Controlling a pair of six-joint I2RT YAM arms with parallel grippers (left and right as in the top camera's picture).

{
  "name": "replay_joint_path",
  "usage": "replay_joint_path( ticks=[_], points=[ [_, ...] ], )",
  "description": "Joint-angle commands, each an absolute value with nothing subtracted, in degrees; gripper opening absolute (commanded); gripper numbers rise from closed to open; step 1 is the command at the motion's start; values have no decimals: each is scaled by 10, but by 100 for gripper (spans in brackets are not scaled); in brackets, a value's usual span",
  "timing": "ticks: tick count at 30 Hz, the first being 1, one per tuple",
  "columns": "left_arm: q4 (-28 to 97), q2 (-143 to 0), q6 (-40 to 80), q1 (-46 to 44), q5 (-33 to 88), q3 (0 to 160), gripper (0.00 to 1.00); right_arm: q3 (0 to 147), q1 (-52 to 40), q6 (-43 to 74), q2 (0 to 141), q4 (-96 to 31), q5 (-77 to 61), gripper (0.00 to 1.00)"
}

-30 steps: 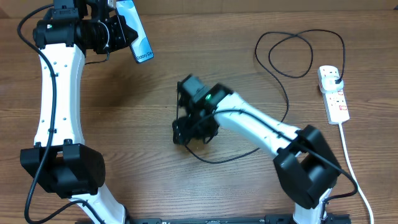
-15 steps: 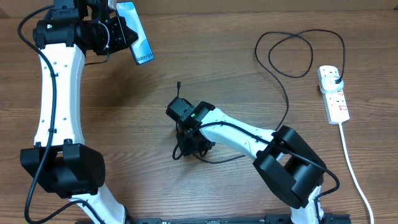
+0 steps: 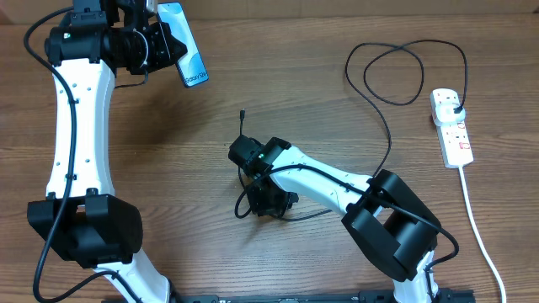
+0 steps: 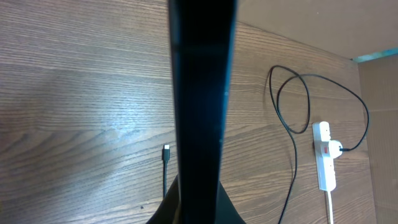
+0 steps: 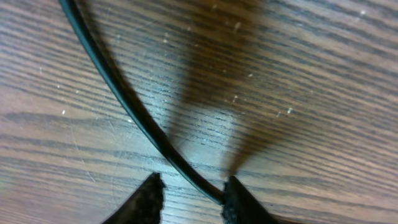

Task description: Plug charger to phone and switch on socket

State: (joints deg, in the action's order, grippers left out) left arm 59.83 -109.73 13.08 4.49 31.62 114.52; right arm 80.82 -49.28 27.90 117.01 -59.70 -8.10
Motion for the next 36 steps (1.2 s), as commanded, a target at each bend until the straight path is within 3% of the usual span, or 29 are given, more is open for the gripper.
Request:
replay_joint_path(
  ticks=[1,6,7,10,23,31,33,34,35,36],
  points=[
    [593,-1091,117,45,322,1155,4,806,-502,253,1186,-597,-86,36],
    [593,-1091,117,45,321,1155,4,806,-504,252,1193,-606,-86,35],
    [594,-1091,117,45,321,1155,4,806,-504,252,1193,-609,-84,31],
    [593,-1091,117,45,319,1155,4,806,-504,253,1193,-625,-63,4],
    [594,-1091,116,45,309,1155,4,794,-504,332,1187,-787,-20,4],
    [592,-1091,116,45,309,1155,4,735,-493,347,1049,-793,-16,4],
    [591,-1091,116,45,309,1155,4,764,-482,342,1035,-796,-16,26],
    [592,-1091,116,45,309,1155,4,801,-469,340,1034,-809,-15,54],
    [593,-1091,116,45,309,1155,4,823,-457,340,1034,-817,-15,74],
    [593,-1091,116,45,309,1155,4,844,-445,334,1034,-821,-16,83]
  ],
)
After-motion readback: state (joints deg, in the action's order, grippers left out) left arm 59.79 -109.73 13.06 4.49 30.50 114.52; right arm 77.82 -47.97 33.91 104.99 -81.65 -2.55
